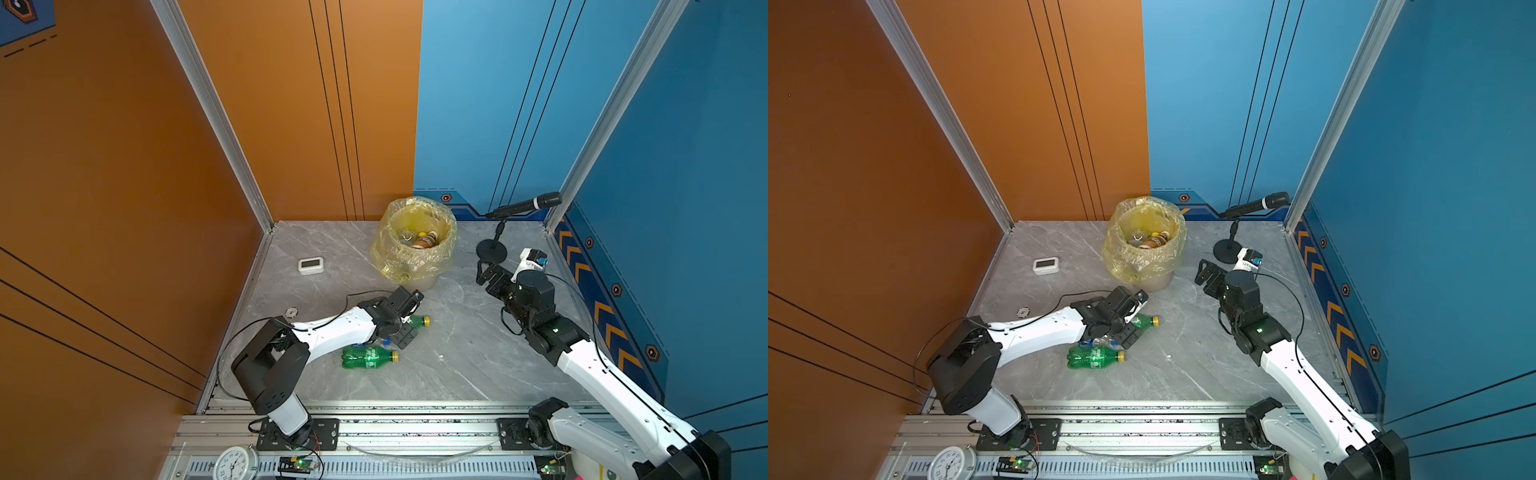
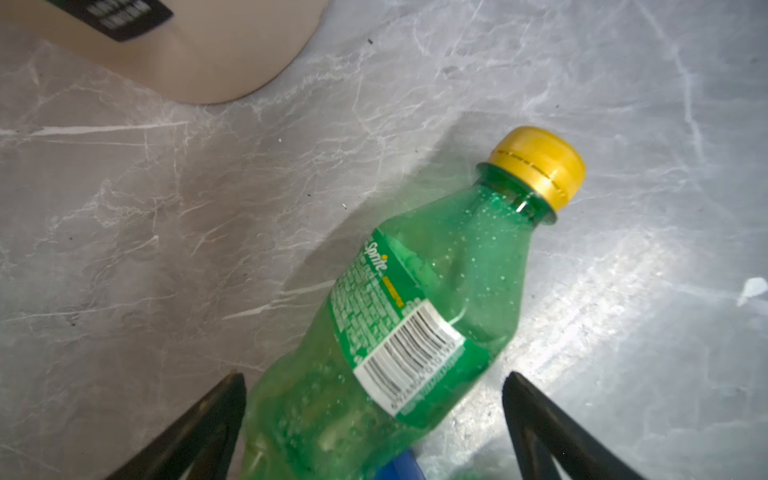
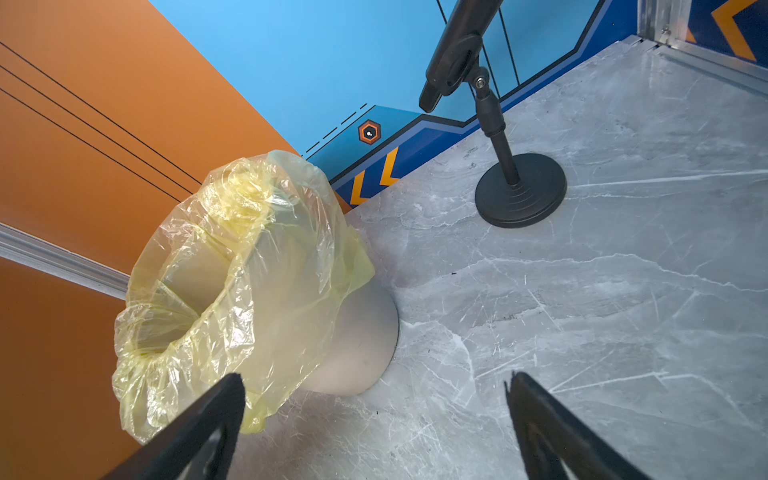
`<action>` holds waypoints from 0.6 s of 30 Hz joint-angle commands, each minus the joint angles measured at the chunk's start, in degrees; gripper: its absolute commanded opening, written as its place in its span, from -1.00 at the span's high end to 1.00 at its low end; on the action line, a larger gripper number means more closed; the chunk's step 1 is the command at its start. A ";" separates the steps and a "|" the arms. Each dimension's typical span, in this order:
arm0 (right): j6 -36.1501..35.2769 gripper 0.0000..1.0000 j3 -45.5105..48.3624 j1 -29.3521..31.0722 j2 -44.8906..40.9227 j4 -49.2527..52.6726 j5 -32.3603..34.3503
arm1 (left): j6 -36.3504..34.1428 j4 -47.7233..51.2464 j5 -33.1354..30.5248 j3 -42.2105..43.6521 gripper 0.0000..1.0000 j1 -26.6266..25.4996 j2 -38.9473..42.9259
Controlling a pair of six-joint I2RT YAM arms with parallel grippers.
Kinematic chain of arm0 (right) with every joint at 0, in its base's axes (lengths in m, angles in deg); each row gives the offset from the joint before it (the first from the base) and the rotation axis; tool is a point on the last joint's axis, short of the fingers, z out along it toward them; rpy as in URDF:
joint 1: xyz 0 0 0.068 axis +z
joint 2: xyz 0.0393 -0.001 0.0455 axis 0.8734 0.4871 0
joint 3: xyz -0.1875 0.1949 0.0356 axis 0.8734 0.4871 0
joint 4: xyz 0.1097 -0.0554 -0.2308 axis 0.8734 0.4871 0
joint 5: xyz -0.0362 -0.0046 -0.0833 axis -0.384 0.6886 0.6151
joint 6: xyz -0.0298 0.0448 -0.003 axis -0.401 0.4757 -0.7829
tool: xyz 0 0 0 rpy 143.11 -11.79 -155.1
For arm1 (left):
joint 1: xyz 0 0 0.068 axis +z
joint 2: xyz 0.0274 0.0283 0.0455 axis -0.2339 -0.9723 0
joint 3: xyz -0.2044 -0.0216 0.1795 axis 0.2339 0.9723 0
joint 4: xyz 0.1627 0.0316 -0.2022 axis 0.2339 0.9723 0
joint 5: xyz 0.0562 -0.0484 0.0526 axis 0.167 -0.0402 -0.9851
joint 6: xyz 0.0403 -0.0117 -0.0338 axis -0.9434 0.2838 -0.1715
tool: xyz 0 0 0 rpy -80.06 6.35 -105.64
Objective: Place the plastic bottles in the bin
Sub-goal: 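Close the left gripper around the Sprite bottle's body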
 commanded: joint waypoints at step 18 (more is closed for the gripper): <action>2.28 -0.99 1.85 -2.66 -1.77 0.51 -1.77 | -0.92 1.86 0.87 -10.59 -0.62 4.58 -11.89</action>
